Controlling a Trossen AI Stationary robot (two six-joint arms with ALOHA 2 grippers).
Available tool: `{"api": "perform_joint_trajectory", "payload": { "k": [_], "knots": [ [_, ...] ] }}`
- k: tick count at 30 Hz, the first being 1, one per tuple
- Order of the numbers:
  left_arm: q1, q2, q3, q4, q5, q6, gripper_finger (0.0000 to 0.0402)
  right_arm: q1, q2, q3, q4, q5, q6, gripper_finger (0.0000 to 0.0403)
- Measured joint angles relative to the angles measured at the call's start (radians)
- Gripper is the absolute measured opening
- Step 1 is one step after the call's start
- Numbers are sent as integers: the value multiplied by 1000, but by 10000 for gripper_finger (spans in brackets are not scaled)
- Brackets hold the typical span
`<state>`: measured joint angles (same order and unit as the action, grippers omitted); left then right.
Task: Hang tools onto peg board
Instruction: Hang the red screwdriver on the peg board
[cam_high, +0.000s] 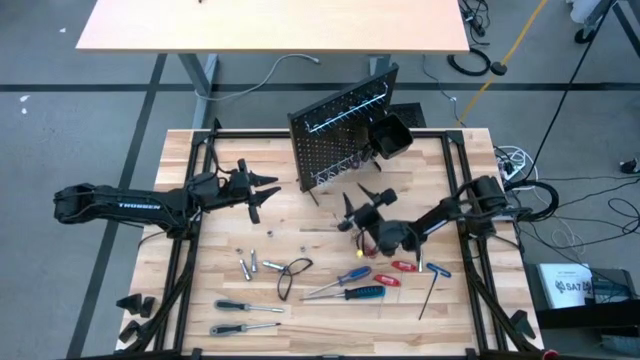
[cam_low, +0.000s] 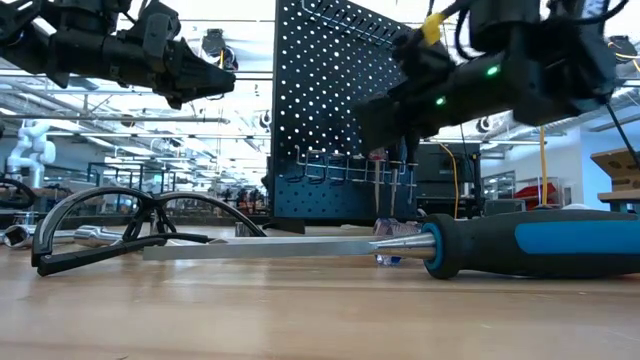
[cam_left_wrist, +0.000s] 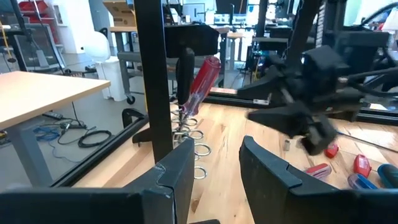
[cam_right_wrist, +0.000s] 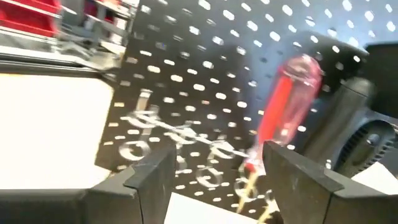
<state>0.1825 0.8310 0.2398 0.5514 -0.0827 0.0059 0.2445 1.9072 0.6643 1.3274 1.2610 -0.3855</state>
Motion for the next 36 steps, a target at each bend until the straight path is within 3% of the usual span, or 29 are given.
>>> {"api": "perform_joint_trajectory", "payload": {
  "k": [5, 12, 16, 20, 23, 27, 31, 36],
  "knots": [
    [0, 0, 0, -19, 45, 0, 129, 115, -28, 0, -12, -1, 24, 228],
    [-4, 0, 0, 1, 237, 23, 129, 230, -148, 0, -98, 0, 67, 228],
    [-62, 0, 1, 34, 312, 94, 129, 269, -246, 0, -253, -1, 184, 228],
    [-156, 0, 7, 80, 311, 187, 129, 303, -350, 0, -486, -21, 371, 228],
    [-243, 6, 62, 65, 259, 226, 129, 314, -426, 0, -685, -118, 552, 228],
    [-364, 73, 186, -62, 121, 306, 129, 301, -514, 0, -964, -337, 818, 228],
    [-429, 233, 304, -186, -22, 362, 129, 277, -558, 0, -1183, -545, 1009, 228],
    [-433, 493, 427, -199, -35, 454, 129, 268, -558, 0, -1278, -656, 1063, 228]
  ]
}}
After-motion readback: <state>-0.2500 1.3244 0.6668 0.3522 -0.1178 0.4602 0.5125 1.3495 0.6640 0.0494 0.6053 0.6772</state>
